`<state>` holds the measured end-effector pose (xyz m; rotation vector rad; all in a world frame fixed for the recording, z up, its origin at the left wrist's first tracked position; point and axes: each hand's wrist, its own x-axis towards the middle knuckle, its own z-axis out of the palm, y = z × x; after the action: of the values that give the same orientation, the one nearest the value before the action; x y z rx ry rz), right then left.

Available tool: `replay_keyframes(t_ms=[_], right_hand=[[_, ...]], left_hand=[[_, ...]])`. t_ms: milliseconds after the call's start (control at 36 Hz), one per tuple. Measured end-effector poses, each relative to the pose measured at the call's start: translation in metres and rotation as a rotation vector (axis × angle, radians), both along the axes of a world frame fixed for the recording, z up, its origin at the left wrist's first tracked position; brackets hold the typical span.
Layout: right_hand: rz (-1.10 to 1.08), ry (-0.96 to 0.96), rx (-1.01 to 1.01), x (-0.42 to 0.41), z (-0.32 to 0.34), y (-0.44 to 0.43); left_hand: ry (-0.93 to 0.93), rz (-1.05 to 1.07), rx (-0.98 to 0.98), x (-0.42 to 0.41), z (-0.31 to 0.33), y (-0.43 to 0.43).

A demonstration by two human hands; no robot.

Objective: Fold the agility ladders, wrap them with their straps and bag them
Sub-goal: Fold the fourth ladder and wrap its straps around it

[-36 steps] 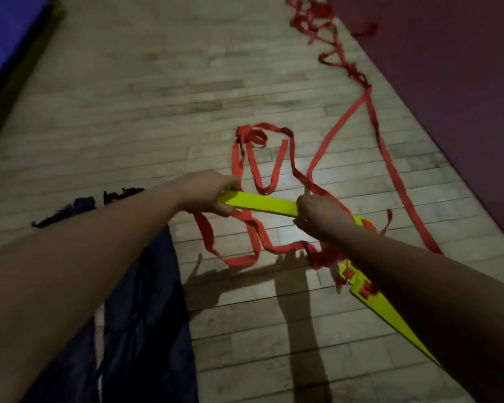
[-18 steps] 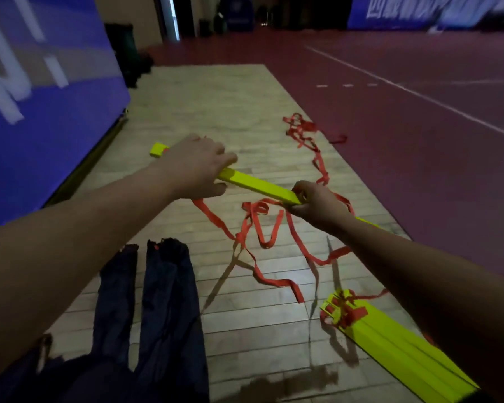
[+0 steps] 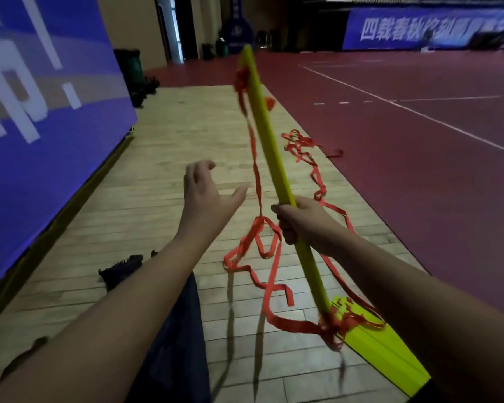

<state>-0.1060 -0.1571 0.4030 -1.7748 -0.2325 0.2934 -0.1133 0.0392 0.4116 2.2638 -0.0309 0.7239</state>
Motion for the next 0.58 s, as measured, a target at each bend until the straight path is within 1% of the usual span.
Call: replay_keyframes(t_ms=[83, 139, 194, 250, 333, 417, 500, 583], right_hand=[[0.091, 0.025, -0.098, 0.004, 0.001, -0.006], [0.164, 0.033, -0.190, 0.009, 0.001, -0.012], [0.228, 0.051, -0.258, 0.012, 0.001, -0.017], [0.265, 0.056, -0.289, 0.015, 0.003, -0.020], [0.268, 0.045, -0.273, 0.022, 0.002, -0.025], [0.203, -0.023, -0.209, 0.030, -0.002, -0.026], [0.071, -0.041, -0.043, 0.037, -0.007, -0.024], [-0.048, 0.047, 0.190, 0.043, -0.008, -0.020]], left_hand=[[0.199, -0.036, -0.404, 0.017, 0.004, 0.016], [0.248, -0.129, -0.639, 0.027, 0.003, 0.028], [0.251, -0.257, -0.784, 0.030, -0.007, 0.037], [0.315, -0.343, -0.851, 0.034, -0.017, 0.042], [0.399, -0.424, -0.850, 0.040, -0.021, 0.041], [0.423, -0.445, -0.760, 0.040, -0.023, 0.034], [0.477, -0.505, -0.600, 0.038, -0.026, 0.025], [0.632, -0.553, -0.429, 0.032, -0.030, 0.012]])
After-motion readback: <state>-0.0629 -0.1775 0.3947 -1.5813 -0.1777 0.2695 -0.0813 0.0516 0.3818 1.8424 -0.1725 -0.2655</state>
